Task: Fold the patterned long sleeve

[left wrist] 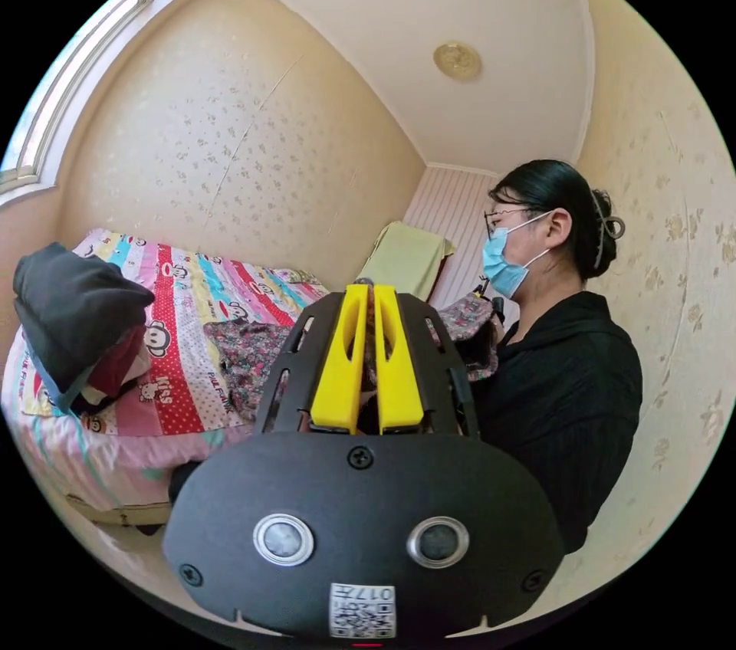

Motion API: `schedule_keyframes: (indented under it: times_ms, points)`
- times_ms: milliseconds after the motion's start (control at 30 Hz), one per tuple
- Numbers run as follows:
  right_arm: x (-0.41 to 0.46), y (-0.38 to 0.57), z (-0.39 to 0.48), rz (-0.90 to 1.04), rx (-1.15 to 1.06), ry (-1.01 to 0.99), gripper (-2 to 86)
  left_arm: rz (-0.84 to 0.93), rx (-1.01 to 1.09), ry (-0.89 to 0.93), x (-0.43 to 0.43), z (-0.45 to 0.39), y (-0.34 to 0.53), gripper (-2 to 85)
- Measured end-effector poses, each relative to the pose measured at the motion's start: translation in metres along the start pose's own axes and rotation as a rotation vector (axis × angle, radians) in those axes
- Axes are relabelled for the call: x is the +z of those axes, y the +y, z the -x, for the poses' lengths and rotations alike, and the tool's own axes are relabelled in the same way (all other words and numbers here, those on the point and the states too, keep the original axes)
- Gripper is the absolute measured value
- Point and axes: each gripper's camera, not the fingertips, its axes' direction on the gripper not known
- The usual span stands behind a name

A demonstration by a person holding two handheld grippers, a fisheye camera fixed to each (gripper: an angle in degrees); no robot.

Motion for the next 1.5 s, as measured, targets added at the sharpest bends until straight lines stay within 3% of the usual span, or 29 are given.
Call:
schedule_keyframes:
  times_ms: [233,300,400,467,567,733,900,1000,1133,1300,1433,1500]
  points:
    - [0.094,-0.045,-0.17,0.029,0.241,-0.111,1.2,0.209,-0.245,0.134,0.138,0.124,-0.056,0.6]
    - [0.142,-0.094,-0.257,0.008,0.31,0.009,1.7,0.186,-0.309,0.097,0.187,0.174,-0.091,1.3]
    - [0.216,-0.144,-0.327,0.022,0.327,0.299,3.3,0.216,-0.234,-0.163,0.283,0.241,-0.149,9.4]
    - [0.246,-0.146,-0.351,-0.052,0.407,0.313,5.8,0.285,-0.213,-0.245,0.351,0.268,-0.168,18.2]
    - [0.278,-0.135,-0.342,-0.083,0.344,0.3,11.2,0.303,-0.081,-0.404,0.39,0.256,-0.158,22.2]
    - [0.301,-0.046,-0.3,0.066,0.197,0.295,13.7,0.345,-0.058,-0.319,0.4,0.249,-0.061,21.4]
    - [0.28,0.096,-0.287,0.155,0.306,0.372,13.9,0.467,-0.153,-0.285,0.395,0.246,0.061,20.5]
    - [0.27,0.145,-0.288,0.153,0.369,0.302,14.1,0.469,-0.258,-0.296,0.385,0.247,0.118,20.7]
    - [0.281,0.145,-0.285,0.212,0.369,0.27,14.2,0.447,-0.391,-0.188,0.388,0.264,0.145,20.4]
    - [0.348,0.107,-0.312,0.63,0.454,0.353,14.7,0.576,-0.587,-0.132,0.424,0.307,0.152,20.9]
    - [0.381,0.104,-0.284,0.598,0.382,0.343,13.2,0.461,-0.655,-0.108,0.43,0.31,0.166,17.9]
    - [0.391,0.107,-0.263,0.561,0.347,0.48,11.2,0.396,-0.654,-0.049,0.433,0.303,0.166,12.2]
